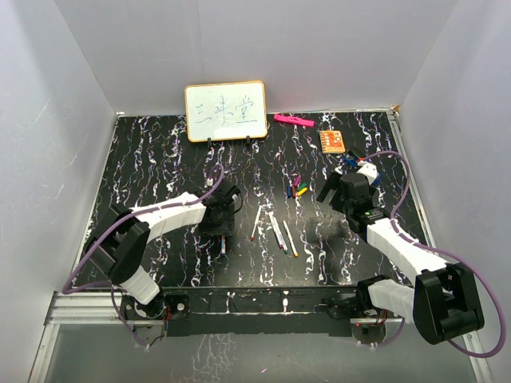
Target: Insert the pens into the pen caps
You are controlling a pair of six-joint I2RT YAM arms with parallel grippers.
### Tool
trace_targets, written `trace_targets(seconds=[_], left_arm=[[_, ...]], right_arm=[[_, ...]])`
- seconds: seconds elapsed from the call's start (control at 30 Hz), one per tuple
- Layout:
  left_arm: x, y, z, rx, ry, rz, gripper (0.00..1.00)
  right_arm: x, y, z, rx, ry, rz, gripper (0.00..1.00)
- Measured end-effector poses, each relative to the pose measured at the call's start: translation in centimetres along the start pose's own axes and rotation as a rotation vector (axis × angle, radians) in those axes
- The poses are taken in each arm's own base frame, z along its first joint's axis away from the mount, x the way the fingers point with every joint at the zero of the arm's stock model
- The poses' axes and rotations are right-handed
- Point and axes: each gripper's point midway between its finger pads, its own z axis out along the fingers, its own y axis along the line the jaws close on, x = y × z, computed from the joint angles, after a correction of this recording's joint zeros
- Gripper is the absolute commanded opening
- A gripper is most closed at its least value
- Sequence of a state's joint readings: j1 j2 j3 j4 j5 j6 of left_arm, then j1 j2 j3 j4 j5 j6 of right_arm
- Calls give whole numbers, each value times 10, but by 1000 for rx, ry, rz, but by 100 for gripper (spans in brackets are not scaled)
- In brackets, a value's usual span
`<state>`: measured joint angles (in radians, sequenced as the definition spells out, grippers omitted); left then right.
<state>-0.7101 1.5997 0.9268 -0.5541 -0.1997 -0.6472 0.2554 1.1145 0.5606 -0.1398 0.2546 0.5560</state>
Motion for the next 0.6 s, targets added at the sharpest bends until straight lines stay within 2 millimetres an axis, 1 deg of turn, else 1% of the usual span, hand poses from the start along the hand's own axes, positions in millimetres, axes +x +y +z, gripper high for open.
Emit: trace_targets(seconds=[0.2,0.27,0.37,0.53,0.57,0.6], left_arm=[[4,-9,5,40,31,1,56],[4,-10,5,44,34,2,54],[5,-9,6,39,41,5,42],[4,-9,7,34,71,14,34],[5,-10,7,36,75,16,32],[5,-11,7,38,78,18,26]], right_arm=[[1,0,0,-2,3,0,98],[1,1,0,-5,4,0,98],[1,2,0,-11,7,0,98],[2,3,0,-19,13,0,98],[2,3,0,-19,13,0,98],[2,3,-1,-19,13,0,98]])
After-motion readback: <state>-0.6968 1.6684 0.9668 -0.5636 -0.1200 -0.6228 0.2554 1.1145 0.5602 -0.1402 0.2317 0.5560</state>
